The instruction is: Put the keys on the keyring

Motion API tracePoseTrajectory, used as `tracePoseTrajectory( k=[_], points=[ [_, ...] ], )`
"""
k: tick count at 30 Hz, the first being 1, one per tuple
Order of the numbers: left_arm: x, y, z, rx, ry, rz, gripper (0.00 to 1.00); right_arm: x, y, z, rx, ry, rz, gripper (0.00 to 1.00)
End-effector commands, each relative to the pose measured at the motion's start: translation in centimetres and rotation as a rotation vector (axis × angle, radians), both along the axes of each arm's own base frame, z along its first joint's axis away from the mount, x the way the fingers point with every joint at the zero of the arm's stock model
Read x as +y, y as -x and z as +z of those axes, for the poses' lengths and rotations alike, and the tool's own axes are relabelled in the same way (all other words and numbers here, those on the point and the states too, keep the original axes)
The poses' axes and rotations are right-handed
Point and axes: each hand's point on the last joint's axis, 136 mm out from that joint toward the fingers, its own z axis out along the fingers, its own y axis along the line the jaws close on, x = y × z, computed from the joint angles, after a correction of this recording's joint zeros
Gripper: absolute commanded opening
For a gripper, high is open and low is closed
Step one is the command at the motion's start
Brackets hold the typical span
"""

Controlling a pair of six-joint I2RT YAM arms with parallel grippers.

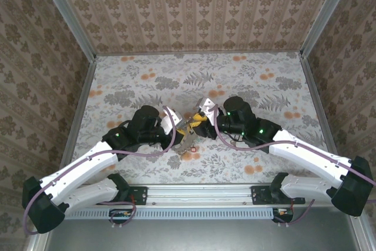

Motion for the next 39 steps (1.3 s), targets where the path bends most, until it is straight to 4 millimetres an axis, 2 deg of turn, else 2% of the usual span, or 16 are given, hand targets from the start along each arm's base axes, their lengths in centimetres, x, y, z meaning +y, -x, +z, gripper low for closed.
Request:
tracePoseTrajectory(
  k=[1, 5, 10, 18, 25, 28, 30, 36, 39],
  points=[
    [-1.0, 0.7, 2.4, -0.041, 0.081, -0.063, 0.00, -0.3, -0.4, 1.9, -0.054, -0.039, -0.026, 0.47],
    [-1.0, 0.7, 2.4, -0.041, 0.082, -0.063, 0.00, -0.2, -0.7, 2.1, -0.060, -0.047, -0.032, 0.49],
    [-1.0, 0.8, 2.5, -0.042, 0.084, -0.063, 0.00, 0.3, -1.2, 1.9, -0.052, -0.030, -0.036, 0.46],
    [-1.0, 0.8, 2.5, -0.044, 0.084, -0.063, 0.00, 0.0, -1.7, 1.5, -0.067, 0.002, -0.065, 0.26],
    [-0.9, 0.8, 2.5, -0.043, 0.084, -0.060, 0.00, -0.3, -1.6, 1.7, -0.075, 0.001, -0.065, 0.13],
    [-0.9, 0.7, 2.5, -0.044, 0.085, -0.060, 0.00, -0.5, -1.4, 1.8, -0.079, -0.003, -0.066, 0.11],
    [-0.9, 0.8, 2.5, -0.044, 0.086, -0.061, 0.00, -0.6, -1.1, 1.9, -0.080, -0.005, -0.056, 0.15],
    [-0.9, 0.7, 2.4, -0.042, 0.080, -0.057, 0.00, -0.8, -0.6, 1.8, -0.079, 0.005, -0.058, 0.45],
    [-0.9, 0.7, 2.4, -0.043, 0.080, -0.057, 0.00, -1.2, -0.8, 1.5, -0.090, 0.024, -0.088, 0.49]
  ],
)
